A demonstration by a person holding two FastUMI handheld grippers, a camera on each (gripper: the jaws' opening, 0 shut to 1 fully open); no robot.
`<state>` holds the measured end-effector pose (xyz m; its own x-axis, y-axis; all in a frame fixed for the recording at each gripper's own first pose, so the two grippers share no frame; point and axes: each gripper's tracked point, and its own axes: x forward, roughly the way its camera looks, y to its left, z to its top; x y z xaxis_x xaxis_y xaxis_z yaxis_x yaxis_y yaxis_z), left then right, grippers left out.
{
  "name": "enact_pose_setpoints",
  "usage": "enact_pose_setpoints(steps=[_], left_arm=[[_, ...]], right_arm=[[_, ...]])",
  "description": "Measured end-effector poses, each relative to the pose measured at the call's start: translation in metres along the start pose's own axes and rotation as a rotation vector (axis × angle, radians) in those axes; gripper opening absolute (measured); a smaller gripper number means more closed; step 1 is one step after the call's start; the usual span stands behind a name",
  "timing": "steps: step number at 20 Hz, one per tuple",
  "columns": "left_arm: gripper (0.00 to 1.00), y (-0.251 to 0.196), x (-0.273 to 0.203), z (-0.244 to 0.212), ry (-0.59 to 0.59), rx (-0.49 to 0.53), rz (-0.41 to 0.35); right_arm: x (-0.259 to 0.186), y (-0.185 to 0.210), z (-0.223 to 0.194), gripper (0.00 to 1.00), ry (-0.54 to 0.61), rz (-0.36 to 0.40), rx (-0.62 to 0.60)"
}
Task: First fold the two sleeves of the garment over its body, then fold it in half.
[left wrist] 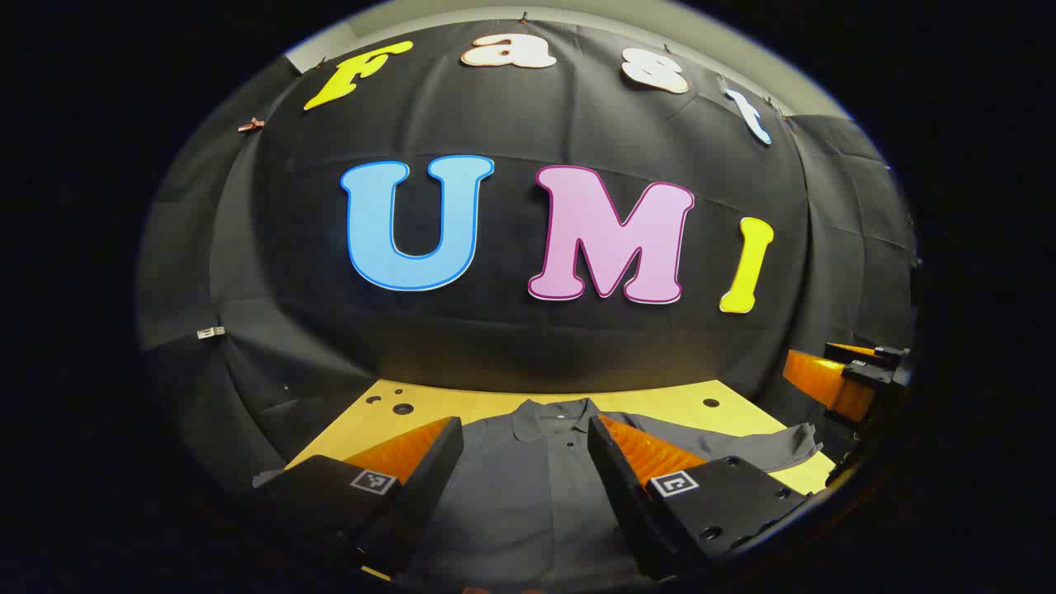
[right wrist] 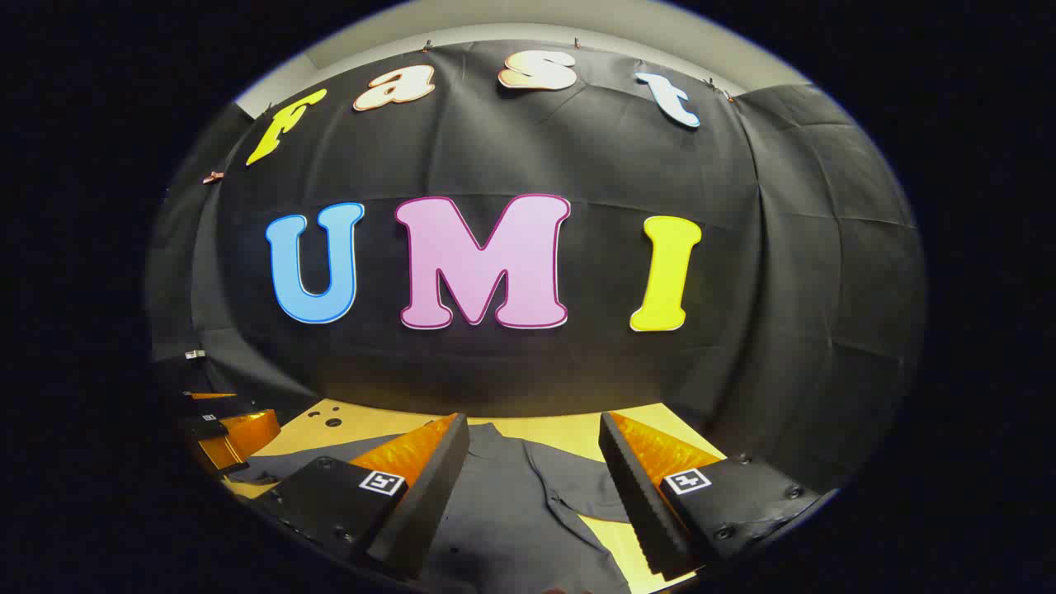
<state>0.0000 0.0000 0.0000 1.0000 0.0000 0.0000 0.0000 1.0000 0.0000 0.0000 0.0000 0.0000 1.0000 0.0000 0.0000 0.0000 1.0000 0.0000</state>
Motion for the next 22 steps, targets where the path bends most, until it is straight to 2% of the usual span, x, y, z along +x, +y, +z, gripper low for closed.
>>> enact_pose_setpoints(steps=[10, 11, 12, 13, 14, 15, 22], left_arm=[[0.96, 0.015, 0.019, 0.001, -0.007, 0.017, 0.037], [0.92, 0.016, 0.02, 0.0, -0.007, 0.014, 0.036], [0.96, 0.015, 0.02, 0.0, -0.008, 0.01, 0.035], [0.96, 0.016, 0.02, -0.001, -0.006, 0.008, 0.037], [0.92, 0.016, 0.02, -0.001, -0.004, 0.005, 0.035], [0.96, 0.016, 0.02, -0.003, -0.002, 0.002, 0.034], [0.96, 0.021, 0.015, -0.005, 0.008, 0.007, 0.041]], right_arm=[[0.026, 0.016, -0.008, 0.98, 0.045, 0.046, -0.016], [0.026, 0.017, -0.008, 0.98, 0.046, 0.051, -0.017], [0.026, 0.019, -0.008, 0.98, 0.047, 0.056, -0.017], [0.027, 0.02, -0.008, 0.98, 0.048, 0.059, -0.017], [0.027, 0.02, -0.009, 0.98, 0.051, 0.06, -0.019], [0.028, 0.02, -0.01, 0.98, 0.053, 0.06, -0.02], [0.028, 0.006, -0.015, 0.98, 0.061, 0.023, -0.033]])
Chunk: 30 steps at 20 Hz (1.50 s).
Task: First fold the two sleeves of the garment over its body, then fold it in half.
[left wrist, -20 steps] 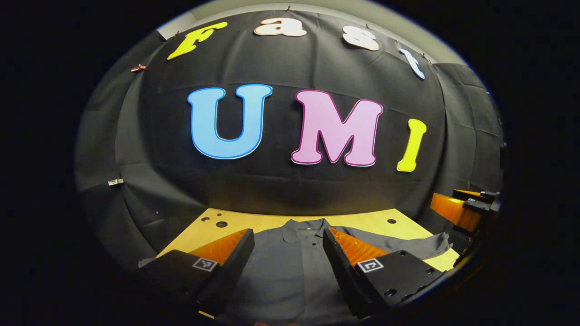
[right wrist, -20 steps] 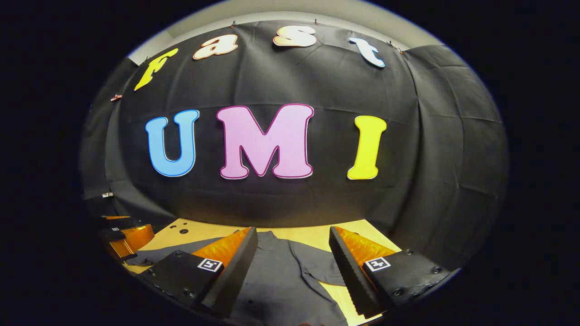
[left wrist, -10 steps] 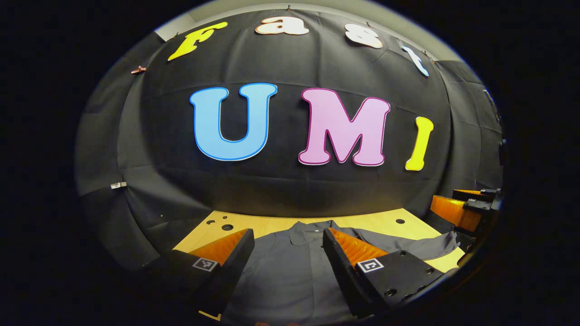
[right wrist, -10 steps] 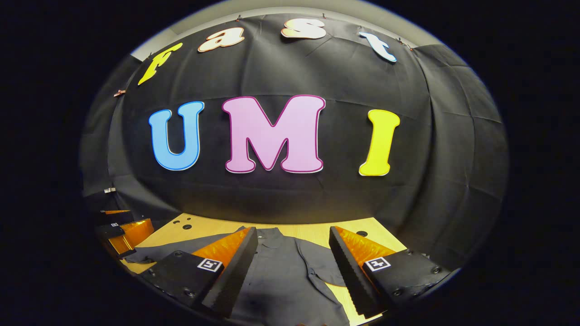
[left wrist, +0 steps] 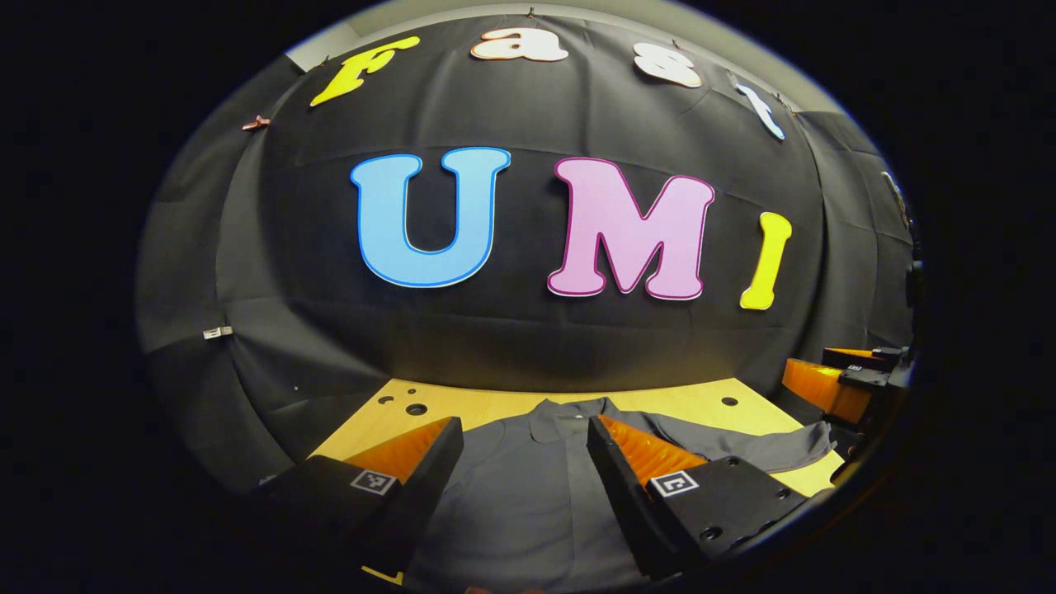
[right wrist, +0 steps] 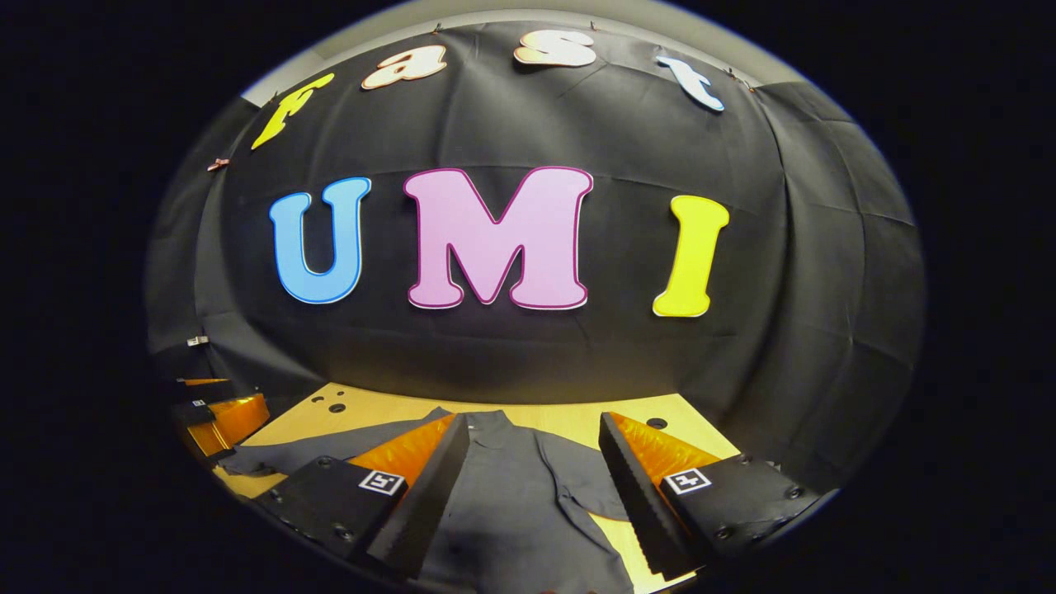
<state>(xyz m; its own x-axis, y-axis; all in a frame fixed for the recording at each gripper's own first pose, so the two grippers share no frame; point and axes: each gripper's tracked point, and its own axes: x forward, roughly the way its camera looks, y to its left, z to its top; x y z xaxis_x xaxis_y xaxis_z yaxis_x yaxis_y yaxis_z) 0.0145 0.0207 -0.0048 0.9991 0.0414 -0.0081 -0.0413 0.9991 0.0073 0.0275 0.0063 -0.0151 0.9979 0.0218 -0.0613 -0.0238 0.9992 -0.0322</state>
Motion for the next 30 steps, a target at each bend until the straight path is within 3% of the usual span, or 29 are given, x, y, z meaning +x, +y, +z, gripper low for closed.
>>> enact_pose_setpoints(steps=[12, 19, 30], left_arm=[[0.96, 0.002, 0.001, -0.01, 0.035, 0.006, 0.01], [0.96, 0.017, 0.007, -0.024, 0.077, 0.011, 0.068], [0.96, 0.01, 0.015, -0.058, 0.158, -0.059, 0.166]], right_arm=[[-0.003, -0.105, -0.047, 0.98, 0.125, -0.245, 0.105], [-0.003, -0.187, -0.08, 0.98, 0.182, -0.402, 0.146], [0.014, -0.315, -0.14, 0.97, 0.274, -0.583, 0.192]])
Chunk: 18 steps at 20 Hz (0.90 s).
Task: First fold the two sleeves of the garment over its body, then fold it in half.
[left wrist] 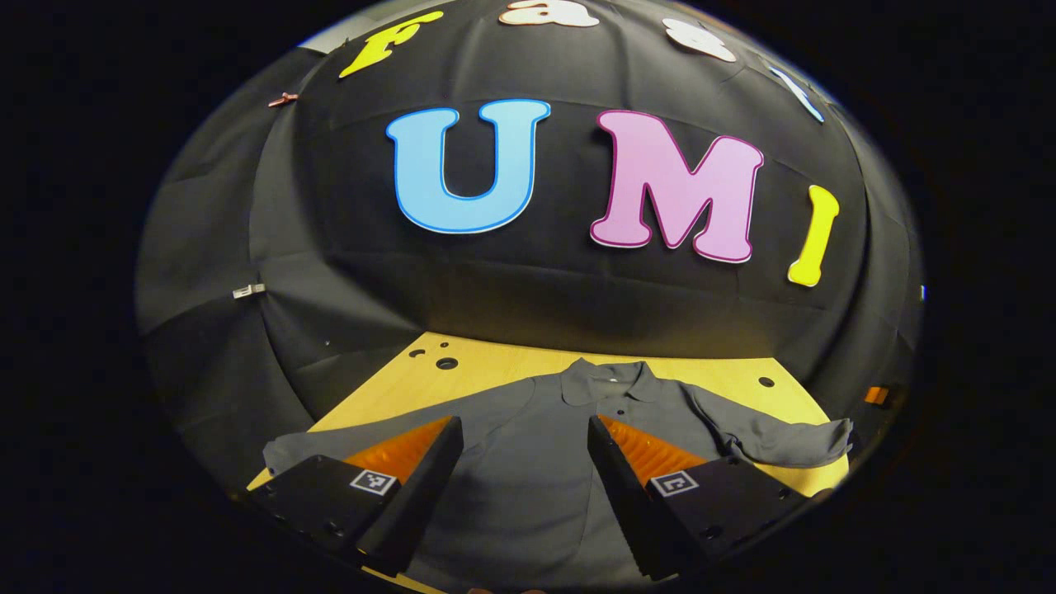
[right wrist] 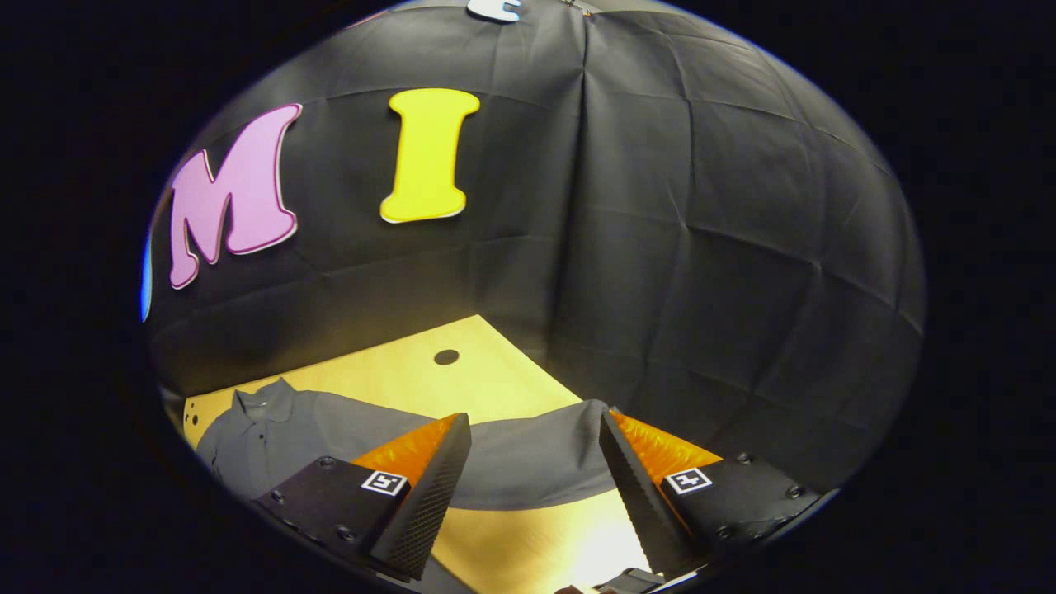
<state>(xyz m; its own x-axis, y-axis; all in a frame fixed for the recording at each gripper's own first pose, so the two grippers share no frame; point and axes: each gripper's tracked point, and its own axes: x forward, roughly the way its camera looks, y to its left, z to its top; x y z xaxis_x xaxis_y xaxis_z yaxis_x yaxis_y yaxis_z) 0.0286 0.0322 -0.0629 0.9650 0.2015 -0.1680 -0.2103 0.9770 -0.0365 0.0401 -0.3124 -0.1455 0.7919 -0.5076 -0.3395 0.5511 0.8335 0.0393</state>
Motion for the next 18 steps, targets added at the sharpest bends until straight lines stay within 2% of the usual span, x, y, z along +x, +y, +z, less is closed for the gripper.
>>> enact_pose_setpoints(steps=[6, 12, 13, 14, 18], left_arm=[[0.96, -0.012, 0.009, -0.018, 0.045, -0.003, 0.028], [0.96, -0.013, 0.015, -0.021, 0.063, 0.02, 0.075], [1.0, -0.014, 0.015, -0.023, 0.067, 0.023, 0.079], [0.96, -0.014, 0.015, -0.024, 0.071, 0.025, 0.083], [0.96, -0.016, 0.015, -0.027, 0.082, 0.03, 0.096]], right_arm=[[0.06, -0.035, -0.024, 0.97, 0.092, -0.058, -0.012], [0.107, -0.056, -0.05, 0.98, 0.2, -0.091, 0.03], [0.114, -0.06, -0.057, 0.98, 0.221, -0.1, 0.031], [0.121, -0.066, -0.065, 0.98, 0.238, -0.113, 0.029], [0.136, -0.08, -0.095, 0.98, 0.323, -0.127, 0.029]])
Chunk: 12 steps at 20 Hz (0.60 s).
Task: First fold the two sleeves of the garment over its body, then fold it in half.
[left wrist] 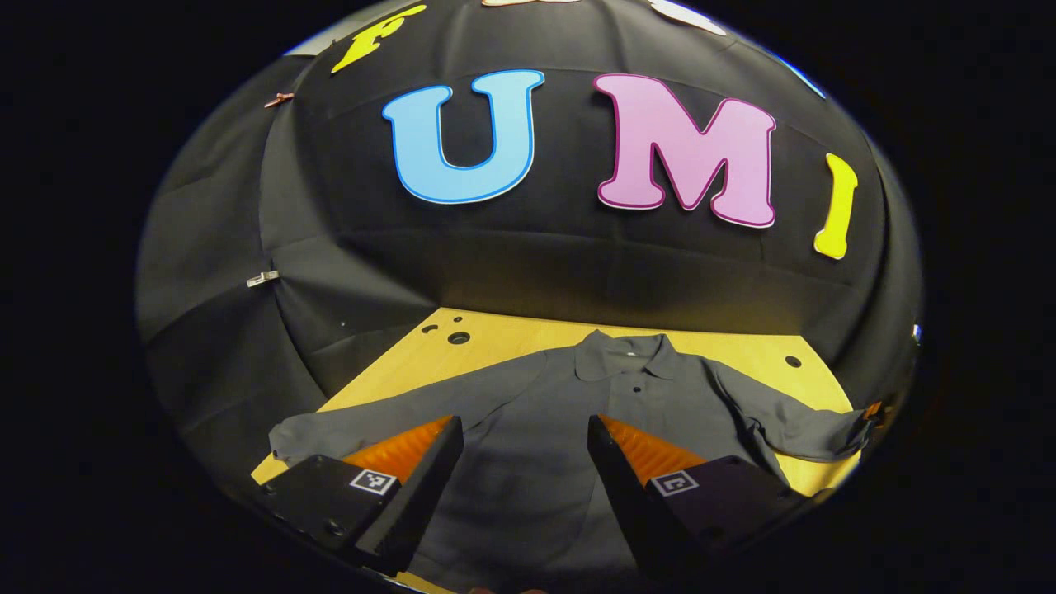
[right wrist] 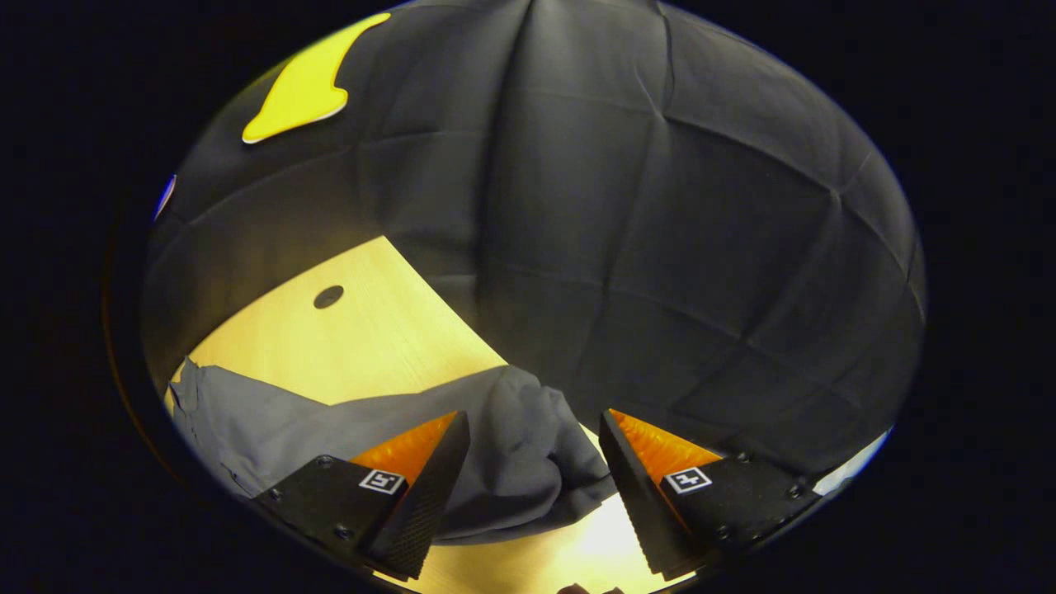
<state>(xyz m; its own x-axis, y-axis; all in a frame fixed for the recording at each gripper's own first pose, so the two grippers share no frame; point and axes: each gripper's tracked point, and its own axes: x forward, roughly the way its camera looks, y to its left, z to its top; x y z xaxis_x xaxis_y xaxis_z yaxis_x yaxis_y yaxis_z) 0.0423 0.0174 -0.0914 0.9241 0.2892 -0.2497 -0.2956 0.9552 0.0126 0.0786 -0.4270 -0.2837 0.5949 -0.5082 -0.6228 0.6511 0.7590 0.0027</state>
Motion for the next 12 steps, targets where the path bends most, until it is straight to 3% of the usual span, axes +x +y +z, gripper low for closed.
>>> enact_pose_setpoints(steps=[9, 10, 12], left_arm=[[0.95, -0.009, -0.007, -0.008, 0.017, 0.011, -0.004], [0.95, -0.009, -0.008, -0.009, 0.02, 0.009, -0.003], [0.95, -0.009, -0.01, -0.01, 0.025, 0.006, 0.0]], right_arm=[[0.025, 0.007, -0.034, 1.0, 0.131, 0.044, 0.004], [0.025, 0.004, -0.032, 0.96, 0.13, 0.037, 0.008], [0.026, -0.003, -0.031, 0.8, 0.132, 0.028, 0.022]])
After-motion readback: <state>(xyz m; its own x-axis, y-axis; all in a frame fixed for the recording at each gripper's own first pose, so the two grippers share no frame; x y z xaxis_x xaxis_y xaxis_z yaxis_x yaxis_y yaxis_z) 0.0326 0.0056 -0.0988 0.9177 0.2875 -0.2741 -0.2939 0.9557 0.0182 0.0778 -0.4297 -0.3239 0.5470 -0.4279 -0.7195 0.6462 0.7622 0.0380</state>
